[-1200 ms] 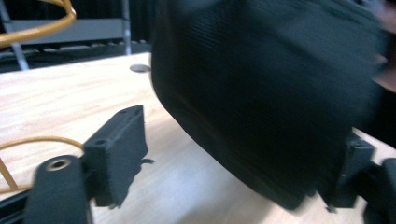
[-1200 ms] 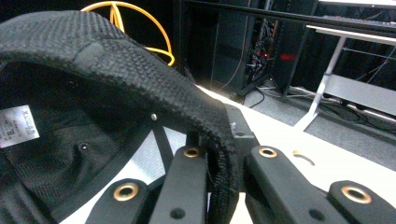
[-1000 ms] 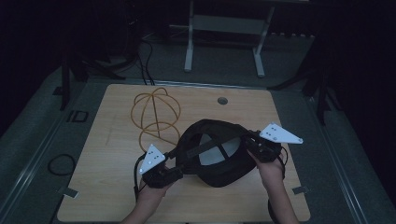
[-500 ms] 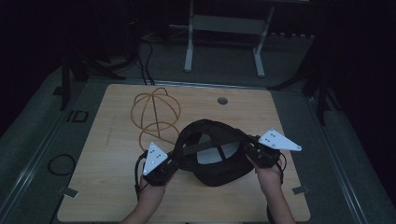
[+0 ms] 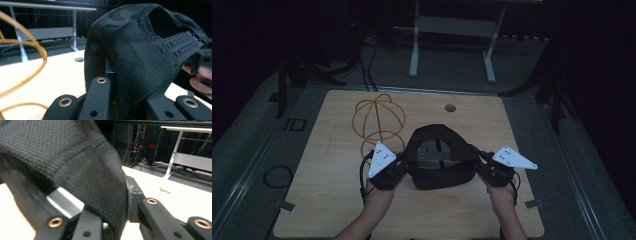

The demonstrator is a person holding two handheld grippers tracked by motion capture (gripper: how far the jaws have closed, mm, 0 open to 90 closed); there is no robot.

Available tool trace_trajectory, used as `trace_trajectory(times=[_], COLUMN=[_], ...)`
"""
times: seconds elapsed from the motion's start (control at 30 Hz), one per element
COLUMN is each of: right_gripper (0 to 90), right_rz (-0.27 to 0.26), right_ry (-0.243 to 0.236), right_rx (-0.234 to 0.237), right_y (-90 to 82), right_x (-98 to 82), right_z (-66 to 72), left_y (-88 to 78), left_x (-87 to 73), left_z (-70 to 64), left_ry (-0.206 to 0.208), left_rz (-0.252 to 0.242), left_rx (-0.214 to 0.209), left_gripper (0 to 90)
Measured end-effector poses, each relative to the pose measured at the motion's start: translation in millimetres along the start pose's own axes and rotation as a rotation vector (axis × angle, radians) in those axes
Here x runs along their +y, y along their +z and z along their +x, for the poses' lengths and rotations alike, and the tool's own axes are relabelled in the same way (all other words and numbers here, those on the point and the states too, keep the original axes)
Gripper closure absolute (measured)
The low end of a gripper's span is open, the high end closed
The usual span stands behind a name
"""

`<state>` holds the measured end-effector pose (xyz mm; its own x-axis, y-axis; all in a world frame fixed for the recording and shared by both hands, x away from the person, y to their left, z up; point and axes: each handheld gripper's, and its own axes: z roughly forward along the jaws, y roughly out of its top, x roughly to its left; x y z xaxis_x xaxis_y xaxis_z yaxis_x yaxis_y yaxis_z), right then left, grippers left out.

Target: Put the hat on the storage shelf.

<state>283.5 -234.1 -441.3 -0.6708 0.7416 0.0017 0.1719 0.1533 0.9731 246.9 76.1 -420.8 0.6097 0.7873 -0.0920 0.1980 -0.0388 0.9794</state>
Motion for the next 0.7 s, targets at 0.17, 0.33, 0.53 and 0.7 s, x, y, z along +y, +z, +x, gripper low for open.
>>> trace_trajectory(times=[0.17,0.33,0.53,0.7], right_gripper=[56.1,46.9,36.3,26.8], right_rz=[-0.004,0.003,0.047,0.095], right_ry=[0.014,-0.013,-0.03,-0.065], right_rx=[0.01,0.029,0.082,0.153], right_y=[-2.9,-7.1,-13.7,-22.6], right_x=[-3.0,-5.1,-9.3,-11.7], right_z=[3.4,9.7,12.0,15.9], left_y=[2.1,3.1,4.1,3.2], left_x=[14.1,20.8,23.5,25.0], left_z=[-6.6,-12.7,-14.1,-14.5], left_ry=[0.023,0.04,0.043,0.047], left_rz=[-0.025,-0.04,-0.041,-0.035], left_rx=[-0.002,0.001,0.001,-0.006], left_gripper=[88.4,88.4,88.4,88.4])
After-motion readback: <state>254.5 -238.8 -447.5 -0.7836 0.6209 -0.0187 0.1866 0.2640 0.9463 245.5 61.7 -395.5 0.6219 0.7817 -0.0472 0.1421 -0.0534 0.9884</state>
